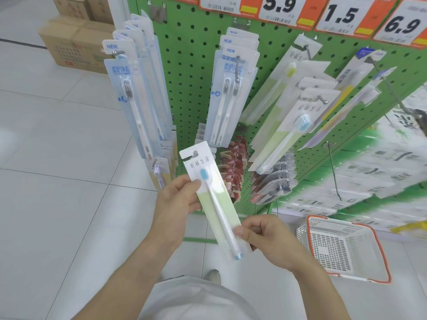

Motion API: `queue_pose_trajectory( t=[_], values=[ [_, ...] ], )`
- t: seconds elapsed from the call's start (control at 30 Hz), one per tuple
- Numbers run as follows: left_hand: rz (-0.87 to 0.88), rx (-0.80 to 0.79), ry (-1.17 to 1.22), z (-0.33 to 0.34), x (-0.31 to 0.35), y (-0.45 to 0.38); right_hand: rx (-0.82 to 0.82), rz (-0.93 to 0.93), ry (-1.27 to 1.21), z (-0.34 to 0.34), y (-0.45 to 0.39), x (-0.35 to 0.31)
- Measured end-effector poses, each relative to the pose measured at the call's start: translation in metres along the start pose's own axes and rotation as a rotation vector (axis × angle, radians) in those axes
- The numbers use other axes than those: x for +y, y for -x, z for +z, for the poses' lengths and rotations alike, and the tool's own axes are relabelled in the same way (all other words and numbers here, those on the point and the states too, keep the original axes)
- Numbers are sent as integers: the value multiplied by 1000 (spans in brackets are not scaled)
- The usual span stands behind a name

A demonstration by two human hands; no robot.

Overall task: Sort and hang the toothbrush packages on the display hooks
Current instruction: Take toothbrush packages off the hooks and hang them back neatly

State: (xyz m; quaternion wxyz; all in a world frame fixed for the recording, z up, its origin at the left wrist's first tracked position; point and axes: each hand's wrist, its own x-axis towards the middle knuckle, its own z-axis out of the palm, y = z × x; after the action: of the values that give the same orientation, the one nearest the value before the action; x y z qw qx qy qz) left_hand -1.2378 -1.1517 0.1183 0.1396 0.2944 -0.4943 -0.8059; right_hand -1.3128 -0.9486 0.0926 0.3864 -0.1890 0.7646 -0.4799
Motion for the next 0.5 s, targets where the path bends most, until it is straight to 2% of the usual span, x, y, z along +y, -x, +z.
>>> queue_pose_trajectory(
  t=[0.17, 0.37, 0.5],
  values=[
    [58, 44, -33, 1, -2, 0, -55, 6, -75, -3, -1, 0],
    [43, 58, -2, -3, -3, -3, -77, 23, -20, -11, 2, -4],
    [1, 28, 79, -4, -5, -8, 32, -91, -239, -7, 2, -9]
  ],
)
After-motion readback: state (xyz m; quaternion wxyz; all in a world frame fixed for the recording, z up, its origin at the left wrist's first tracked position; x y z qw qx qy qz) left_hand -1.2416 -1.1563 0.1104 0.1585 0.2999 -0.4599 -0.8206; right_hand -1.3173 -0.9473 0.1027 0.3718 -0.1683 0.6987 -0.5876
